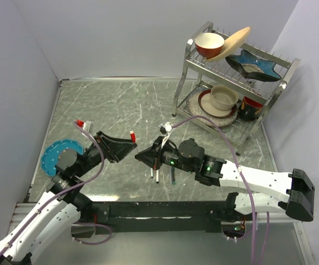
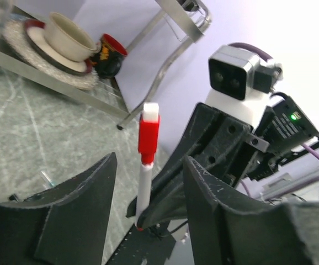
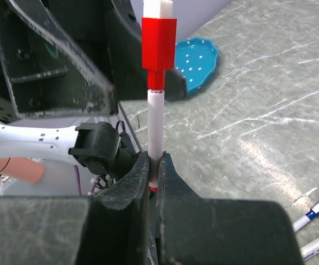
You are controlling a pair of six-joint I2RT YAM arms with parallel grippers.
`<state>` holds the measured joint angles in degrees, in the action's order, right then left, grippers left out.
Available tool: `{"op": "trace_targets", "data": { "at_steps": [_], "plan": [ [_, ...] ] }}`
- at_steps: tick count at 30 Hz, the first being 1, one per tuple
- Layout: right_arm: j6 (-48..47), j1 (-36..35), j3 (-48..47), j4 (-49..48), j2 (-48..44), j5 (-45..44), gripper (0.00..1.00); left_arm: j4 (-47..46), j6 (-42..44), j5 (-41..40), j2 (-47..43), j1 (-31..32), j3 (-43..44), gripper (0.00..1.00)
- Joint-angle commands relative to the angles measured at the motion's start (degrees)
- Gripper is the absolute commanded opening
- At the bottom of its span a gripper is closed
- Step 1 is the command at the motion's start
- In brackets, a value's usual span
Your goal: Insert the pens into the pen caps
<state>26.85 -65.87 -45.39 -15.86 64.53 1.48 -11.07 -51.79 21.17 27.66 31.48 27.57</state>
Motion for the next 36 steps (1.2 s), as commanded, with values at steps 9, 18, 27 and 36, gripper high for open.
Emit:
{"op": "trace_targets", "data": {
  "at_steps": [9,18,27,36],
  "plan": [
    [-0.9,-0.7,0.3,-2.4,-2.2,2.3,0.00,2.6,5.6,-3.9,4.9,0.2,8.1,0.57],
    [-0.7,-0.7,-0.1,-1.9,-1.8,3.0,0.00,2.9,5.2,-3.8,5.5,0.2,9.2,0.56],
    [0.8,-0.4,-0.9,-2.8,-1.3,1.7,0.00,0.4,2.8,-0.9,4.3,0.2,7.1,0.02],
    [0.5,4.4,-8.8,-4.3,0.7,-0.7,0.00,-14.2,-9.8,4.2,5.5,0.2,-7.6,0.01]
  ]
}}
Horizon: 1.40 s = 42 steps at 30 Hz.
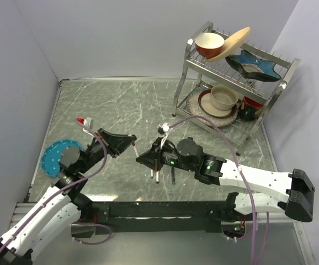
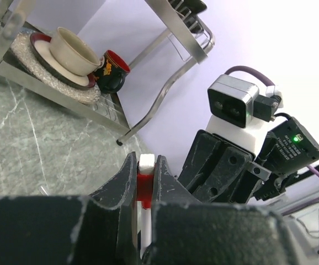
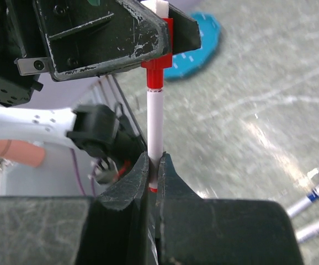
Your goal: Insert the pens into the pen caps
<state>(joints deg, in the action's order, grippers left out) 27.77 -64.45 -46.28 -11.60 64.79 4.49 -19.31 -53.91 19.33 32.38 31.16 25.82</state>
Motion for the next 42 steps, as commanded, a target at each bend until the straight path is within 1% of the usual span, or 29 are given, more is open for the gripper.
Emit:
{"op": "trace_targets", "data": {
  "at_steps": [1,5,7,10,13,15,18,20,25,28,30,31,34,35,36,38,39,42],
  "plan": [
    [-1.0,3.8,-8.8,-8.2,0.7,-3.9,0.00,-7.8,-8.3,6.8,0.9,0.5,-7.5,0.01],
    [-3.7,6.3,-13.0,-7.9,1.8,-5.0,0.00,-5.2,-8.2,6.1,0.9,0.5,-9.4,0.01],
    [-3.9,7.4,-14.4,-8.0,2.7,-4.8,0.00,-7.4,-10.1,6.9,1.5,0.7,-11.5,0.01],
    [-4.8,8.9,-17.0,-8.4,4.8,-4.7,0.00,-6.1,-10.2,5.9,1.0,0.8,-13.0,0.01],
    [-6.7,9.1,-20.5,-8.0,8.2,-4.7,0.00,-7.1,-10.9,5.0,0.9,0.8,-14.7,0.01],
    [-7.0,9.1,-23.5,-7.0,10.9,-5.2,0.00,-8.3,-11.3,5.8,2.8,0.9,-14.9,0.01],
    [-7.9,9.4,-26.1,-6.5,13.0,-7.4,0.00,-7.2,-11.0,6.1,5.4,1.1,-15.2,0.01],
    [-9.6,9.6,-28.3,-6.3,13.9,-8.4,0.00,-7.8,-11.3,4.7,6.2,2.1,-16.0,0.01],
    [-13.3,10.0,-34.7,-4.0,18.9,-10.4,0.00,-4.8,-9.9,2.1,9.5,2.7,-14.9,0.01],
    [-13.9,10.7,-37.8,-3.4,21.6,-9.6,0.00,-6.3,-9.5,1.9,10.6,2.9,-15.3,0.01],
    [-13.8,11.4,-39.8,-3.1,23.9,-7.7,0.00,-9.2,-10.9,2.3,12.5,3.0,-16.7,0.01],
    [-13.4,11.7,-40.5,-3.3,24.5,-6.5,0.00,-13.7,-11.6,3.8,13.3,3.0,-17.2,0.01],
    [-12.0,12.9,-38.9,-5.7,25.4,-2.6,0.00,-19.3,-12.7,5.2,15.4,3.2,-19.0,0.01],
    [-11.4,14.0,-38.2,-7.7,25.2,1.0,0.00,-21.9,-13.3,6.3,16.0,3.2,-19.3,0.01],
    [-10.2,14.5,-37.6,-8.5,25.0,2.9,0.00,-22.3,-12.6,7.0,16.2,3.2,-19.1,0.01],
    [-9.4,15.7,-35.4,-11.4,24.8,6.7,0.00,-18.2,-9.7,7.3,16.3,3.2,-17.7,0.01],
    [-8.6,16.0,-34.7,-12.4,24.8,10.3,0.00,-19.0,-9.6,7.6,16.3,3.2,-18.2,0.01],
    [-8.3,16.8,-32.1,-15.2,24.7,14.7,0.00,-24.8,-11.7,9.4,17.3,3.1,-20.3,0.01]
  ]
}}
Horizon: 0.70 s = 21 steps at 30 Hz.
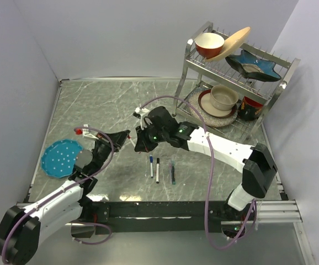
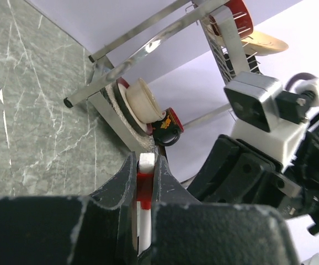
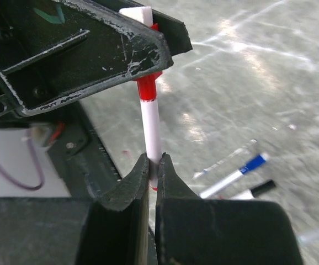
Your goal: Insert the pens into the pen caps
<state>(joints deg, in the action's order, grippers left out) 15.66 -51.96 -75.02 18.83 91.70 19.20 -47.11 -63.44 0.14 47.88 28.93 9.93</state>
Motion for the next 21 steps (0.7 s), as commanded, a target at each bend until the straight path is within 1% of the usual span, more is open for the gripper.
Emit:
{"op": "trace_targets", "data": {
  "at_steps": [1,3,4,5,9,12,13,15,18,19,20,21],
  "plan": [
    [3.6,4.4,-2.4,-46.2,-2.3,1.0,0.00,2.2,-2.9,29.5,2.1,5.3,-4.6,0.01],
    [4.1,5.3,-1.4,-49.1,-2.6,3.8,0.00,2.3,-2.9,30.9,2.1,5.4,-4.3,0.01],
    [4.7,5.6,-0.6,-50.2,-2.6,7.1,0.00,3.1,-2.5,31.2,2.0,5.4,-4.0,0.01],
    [5.3,5.8,-0.4,-52.0,-2.5,8.3,0.00,3.9,-1.0,31.8,1.5,5.3,-3.8,0.01],
    [7.5,7.2,-0.3,-54.9,-1.4,13.7,0.00,-0.1,-1.9,34.9,1.8,5.3,-4.3,0.01],
    [7.0,7.9,0.8,-54.9,-1.5,16.1,0.00,1.8,-1.9,36.9,0.9,5.2,-3.4,0.01],
    [6.4,7.9,0.8,-54.0,-1.9,16.2,0.00,5.2,-0.5,38.1,0.3,5.2,-2.9,0.01],
    [4.6,7.8,1.4,-51.5,-2.3,16.6,0.00,12.5,1.7,37.4,-1.6,4.7,0.1,0.01],
    [4.5,7.3,3.6,-49.9,-4.0,16.1,0.00,18.9,4.1,38.0,-2.1,3.4,4.1,0.01],
    [4.6,7.2,5.5,-49.8,-5.4,15.7,0.00,21.6,7.0,37.7,-2.0,2.8,5.8,0.01],
    [4.4,7.1,6.4,-47.7,-6.3,15.2,0.00,29.4,8.7,35.3,-1.8,2.5,9.4,0.01],
    [3.3,6.6,7.2,-46.2,-7.2,14.1,0.00,33.3,10.4,33.3,-1.6,2.1,11.4,0.01]
  ]
}}
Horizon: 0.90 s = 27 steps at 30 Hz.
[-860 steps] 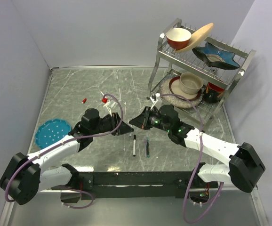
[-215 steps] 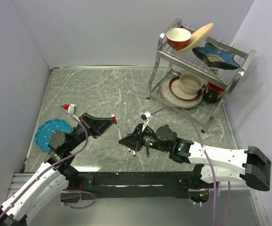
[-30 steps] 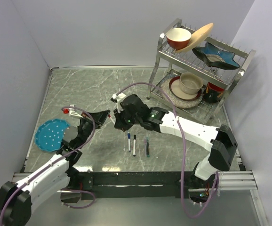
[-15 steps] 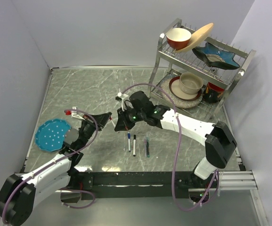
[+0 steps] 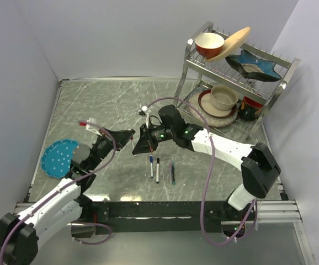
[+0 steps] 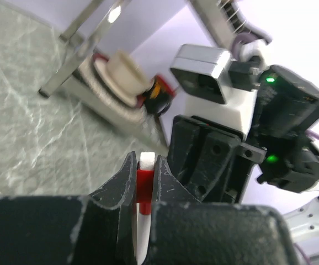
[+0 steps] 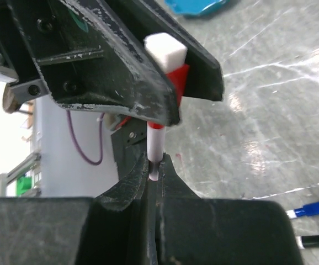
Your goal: Insert the pens into the pen caps
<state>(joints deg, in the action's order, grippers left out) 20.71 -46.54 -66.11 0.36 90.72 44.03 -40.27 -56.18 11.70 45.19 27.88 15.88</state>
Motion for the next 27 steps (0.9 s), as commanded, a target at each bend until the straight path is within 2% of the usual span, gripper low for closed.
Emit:
{"op": "trace_targets", "data": {
  "at_steps": [1,3,4,5,8,9,13,14,15,21,27],
  "plan": [
    [-2.1,1.0,0.3,-26.7,-8.3,-11.2,0.02,30.6,6.4,19.9,1.2,2.2,7.5,0.01],
    [-2.3,1.1,4.9,-24.5,-10.9,-13.5,0.10,37.5,8.4,15.6,2.0,0.2,12.5,0.01],
    [-2.5,1.1,6.7,-23.4,-13.9,-14.4,0.28,38.9,9.5,14.7,3.0,-0.6,14.1,0.01],
    [-2.3,1.0,8.4,-21.5,-15.4,-15.7,0.34,39.8,9.9,13.9,3.6,-1.2,16.9,0.01],
    [-1.1,0.9,16.2,-17.3,-22.3,-18.7,0.49,42.7,11.5,10.7,7.4,-2.2,21.1,0.01],
    [-0.5,0.5,19.2,-15.8,-24.3,-20.0,0.56,43.2,12.1,9.9,8.6,-2.4,21.6,0.01],
    [3.1,0.0,24.9,-8.3,-35.9,-27.1,0.69,43.4,13.2,8.4,17.0,-2.5,22.8,0.01],
    [4.2,-0.1,25.3,-4.6,-37.5,-28.5,0.74,42.8,12.9,7.7,17.9,-2.5,22.3,0.01],
    [4.5,-0.2,26.2,-3.2,-40.5,-29.6,0.86,42.2,12.1,6.7,18.5,-1.9,21.9,0.01],
    [7.9,-0.6,27.2,1.4,-46.3,-34.6,0.98,36.7,10.0,-1.0,23.8,0.9,18.5,0.01],
    [7.2,-0.7,25.2,5.7,-45.8,-38.3,0.99,32.8,10.3,-5.3,30.0,1.4,16.6,0.06]
  ]
}}
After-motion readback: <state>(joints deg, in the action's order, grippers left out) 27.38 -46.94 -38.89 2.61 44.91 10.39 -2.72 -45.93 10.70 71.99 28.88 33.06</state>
